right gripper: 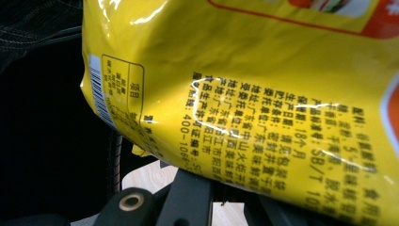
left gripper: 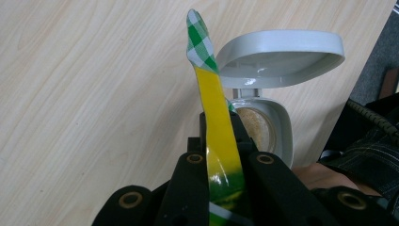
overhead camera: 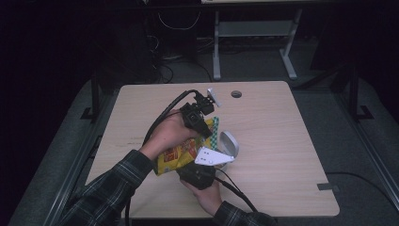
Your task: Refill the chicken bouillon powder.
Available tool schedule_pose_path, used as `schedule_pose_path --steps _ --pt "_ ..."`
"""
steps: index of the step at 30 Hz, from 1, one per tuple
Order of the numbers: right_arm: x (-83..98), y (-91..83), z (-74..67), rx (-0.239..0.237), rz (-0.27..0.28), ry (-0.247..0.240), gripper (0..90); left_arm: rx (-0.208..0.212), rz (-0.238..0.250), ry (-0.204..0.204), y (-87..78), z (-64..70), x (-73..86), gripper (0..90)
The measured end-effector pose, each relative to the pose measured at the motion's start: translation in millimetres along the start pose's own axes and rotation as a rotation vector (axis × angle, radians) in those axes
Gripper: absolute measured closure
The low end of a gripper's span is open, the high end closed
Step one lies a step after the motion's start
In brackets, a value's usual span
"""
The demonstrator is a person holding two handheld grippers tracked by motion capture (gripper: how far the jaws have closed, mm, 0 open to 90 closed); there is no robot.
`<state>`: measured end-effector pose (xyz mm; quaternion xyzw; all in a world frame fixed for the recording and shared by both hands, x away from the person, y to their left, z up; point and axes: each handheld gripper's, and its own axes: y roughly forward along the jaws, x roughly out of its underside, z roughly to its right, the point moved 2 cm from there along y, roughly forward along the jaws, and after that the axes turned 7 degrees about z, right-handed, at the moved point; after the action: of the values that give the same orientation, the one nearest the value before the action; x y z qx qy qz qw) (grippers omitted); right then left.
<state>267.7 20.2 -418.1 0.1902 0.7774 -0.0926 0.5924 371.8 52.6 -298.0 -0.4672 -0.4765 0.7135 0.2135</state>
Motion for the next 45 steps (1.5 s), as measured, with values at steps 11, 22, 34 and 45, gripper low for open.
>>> schedule_pose_path --steps 11,22,34,45 --pt "-0.1 -0.3 0.8 0.001 -0.002 -0.006 89.9 0.001 0.003 0.0 0.0 0.2 -0.4 89.8" --pt "0.3 -0.1 -0.3 -0.002 -0.007 -0.017 89.9 0.003 0.026 -0.004 -3.0 1.8 2.1 89.8" --pt "3.5 2.5 -1.3 -0.006 -0.028 -0.033 90.0 0.024 0.072 -0.021 -9.9 0.6 9.7 89.8" --pt "4.3 3.0 -1.5 -0.005 -0.033 -0.04 89.9 0.049 0.114 -0.017 -17.0 1.6 14.0 89.9"
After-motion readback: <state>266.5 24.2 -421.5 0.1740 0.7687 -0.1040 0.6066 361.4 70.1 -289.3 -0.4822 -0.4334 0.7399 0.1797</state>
